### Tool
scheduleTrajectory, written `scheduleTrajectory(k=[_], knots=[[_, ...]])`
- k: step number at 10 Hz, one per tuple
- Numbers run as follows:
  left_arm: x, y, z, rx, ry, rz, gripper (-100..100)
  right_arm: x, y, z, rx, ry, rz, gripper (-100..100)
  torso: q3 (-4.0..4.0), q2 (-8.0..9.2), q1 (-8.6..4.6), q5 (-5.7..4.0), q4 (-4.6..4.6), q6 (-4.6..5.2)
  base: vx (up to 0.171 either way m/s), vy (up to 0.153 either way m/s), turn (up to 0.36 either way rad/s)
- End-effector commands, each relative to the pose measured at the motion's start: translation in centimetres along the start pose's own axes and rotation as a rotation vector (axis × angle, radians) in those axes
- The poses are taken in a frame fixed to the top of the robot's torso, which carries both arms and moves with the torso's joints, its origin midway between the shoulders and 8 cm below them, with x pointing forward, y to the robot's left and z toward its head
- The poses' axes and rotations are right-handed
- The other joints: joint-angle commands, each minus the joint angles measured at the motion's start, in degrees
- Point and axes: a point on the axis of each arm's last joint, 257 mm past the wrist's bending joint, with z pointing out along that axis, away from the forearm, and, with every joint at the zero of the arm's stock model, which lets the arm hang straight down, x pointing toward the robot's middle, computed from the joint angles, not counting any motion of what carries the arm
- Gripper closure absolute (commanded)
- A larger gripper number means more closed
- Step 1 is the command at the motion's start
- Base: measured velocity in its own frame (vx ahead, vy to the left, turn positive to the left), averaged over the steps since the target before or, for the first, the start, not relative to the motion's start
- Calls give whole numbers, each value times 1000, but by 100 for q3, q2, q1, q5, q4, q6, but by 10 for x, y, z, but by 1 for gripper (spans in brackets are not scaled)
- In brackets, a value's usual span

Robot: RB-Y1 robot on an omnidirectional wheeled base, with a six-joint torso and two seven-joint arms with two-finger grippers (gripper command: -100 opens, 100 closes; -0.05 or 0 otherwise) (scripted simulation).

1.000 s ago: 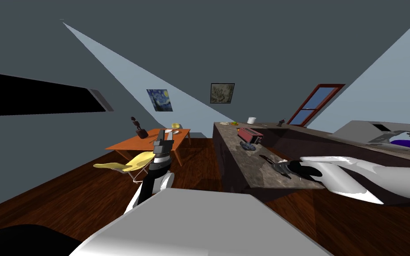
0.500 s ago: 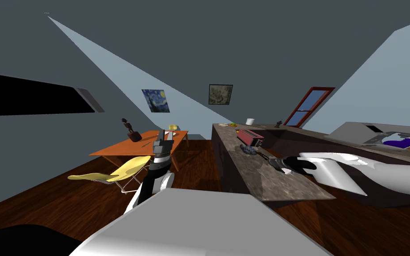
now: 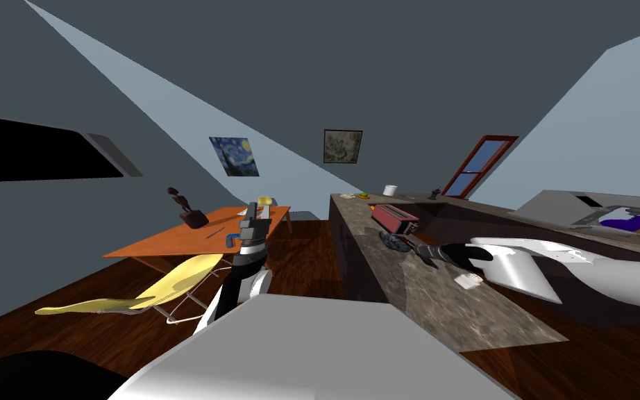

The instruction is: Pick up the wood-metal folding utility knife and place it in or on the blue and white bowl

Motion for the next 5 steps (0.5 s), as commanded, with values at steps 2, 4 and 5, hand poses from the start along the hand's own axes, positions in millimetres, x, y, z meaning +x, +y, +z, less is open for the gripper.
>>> scheduleTrajectory(k=[2,4,5], knots=[[0,0,0,0,0,0,0,-3,6,0,-21,-8,85,100,-2,-2,-3,0,-1,-1,183,2,-40],[0,0,0,0,0,0,0,-4,10,-1,-35,-13,133,100,5,10,6,1,2,3,149,14,-33],[0,0,0,0,0,0,0,-6,12,-1,-44,-16,160,100,11,20,0,1,4,5,131,-3,-36]])
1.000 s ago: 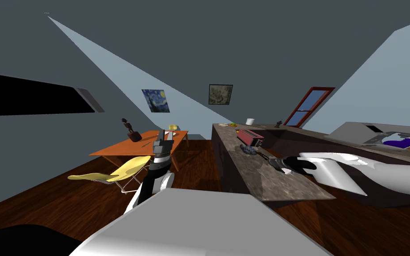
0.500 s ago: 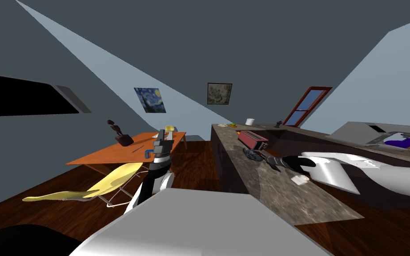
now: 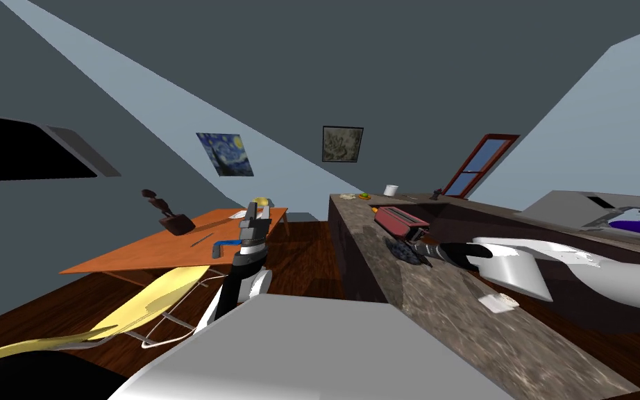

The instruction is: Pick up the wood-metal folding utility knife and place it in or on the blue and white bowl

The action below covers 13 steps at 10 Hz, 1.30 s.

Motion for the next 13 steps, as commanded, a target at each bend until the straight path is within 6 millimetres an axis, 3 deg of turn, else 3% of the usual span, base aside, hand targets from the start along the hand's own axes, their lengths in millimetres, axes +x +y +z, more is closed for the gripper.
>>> scheduleTrajectory(k=[1,2,6,7,8,13], knots=[[0,0,0,0,0,0,0,0,0,0,0,0,0,100,0,0,0,0,0,0,60,0,-1],[0,0,0,0,0,0,0,-1,1,0,-2,-2,3,-100,12,23,-1,-1,3,2,12,0,6],[0,0,0,0,0,0,0,-1,1,0,-2,-2,2,-100,34,58,-2,-1,13,5,2,0,0],[0,0,0,0,0,0,0,-1,1,0,-2,-2,2,0,34,59,-2,-1,13,5,0,0,0],[0,0,0,0,0,0,0,-10,10,-2,-8,-4,-4,-100,35,60,-2,-1,13,5,-7,-19,-71],[0,0,0,0,0,0,0,-33,39,-7,-27,-7,-25,-100,36,62,-13,-4,14,5,-7,-31,-57]])
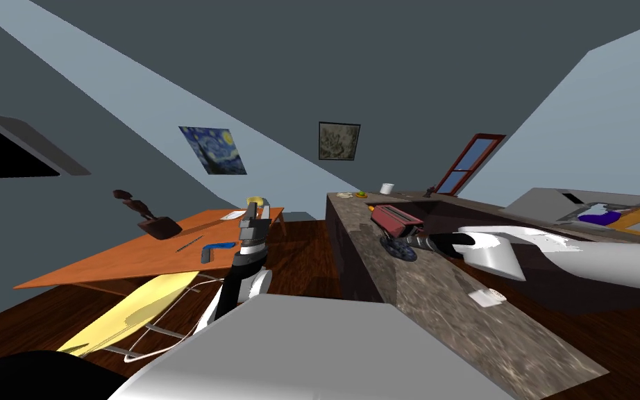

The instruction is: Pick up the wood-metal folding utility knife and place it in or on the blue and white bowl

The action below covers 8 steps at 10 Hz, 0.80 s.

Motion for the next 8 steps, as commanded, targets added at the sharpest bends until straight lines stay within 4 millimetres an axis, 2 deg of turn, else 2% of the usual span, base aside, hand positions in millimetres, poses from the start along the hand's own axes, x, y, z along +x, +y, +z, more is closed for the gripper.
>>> scheduleTrajectory(k=[1,2,3,4,5,8], knots=[[0,0,0,0,0,0,0,-11,16,-2,-9,0,-11,-100,0,0,0,0,0,0,-11,-42,-103],[0,0,0,0,0,0,0,-17,26,-4,-15,1,-18,-100,0,1,-2,0,0,-1,-16,-44,-86],[0,0,0,0,0,0,0,-17,26,-4,-15,1,-18,-100,1,2,-2,0,0,-1,-13,-25,-6],[0,0,0,0,0,0,0,-28,46,-8,-27,4,-30,-100,0,0,3,-1,-1,-4,0,0,0],[0,0,0,0,0,0,0,-33,57,-10,-32,6,-42,-100,-2,-4,15,4,-1,-4,12,12,-40],[0,0,0,0,0,0,0,-37,67,-12,-37,8,-50,-100,-5,-8,20,4,-2,-2,7,7,-24]])
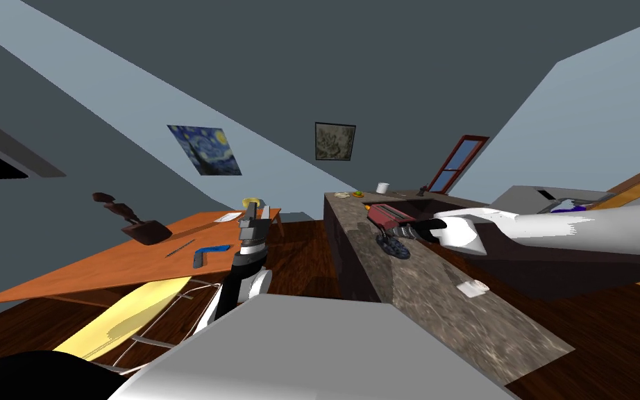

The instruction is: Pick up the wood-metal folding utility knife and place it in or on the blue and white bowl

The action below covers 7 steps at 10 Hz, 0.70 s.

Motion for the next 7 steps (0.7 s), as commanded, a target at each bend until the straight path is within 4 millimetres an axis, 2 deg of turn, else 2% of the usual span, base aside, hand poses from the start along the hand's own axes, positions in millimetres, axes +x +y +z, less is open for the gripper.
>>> scheduleTrajectory(k=[1,2,7], knots=[[0,0,0,0,0,0,0,0,0,0,0,0,0,-100,0,0,0,0,0,0,0,0,0],[0,0,0,0,0,0,0,0,1,0,0,0,1,0,2,2,-3,-1,1,1,0,0,0],[0,0,0,0,0,0,0,0,0,0,0,0,0,0,3,4,-4,-2,1,2,0,0,0]])
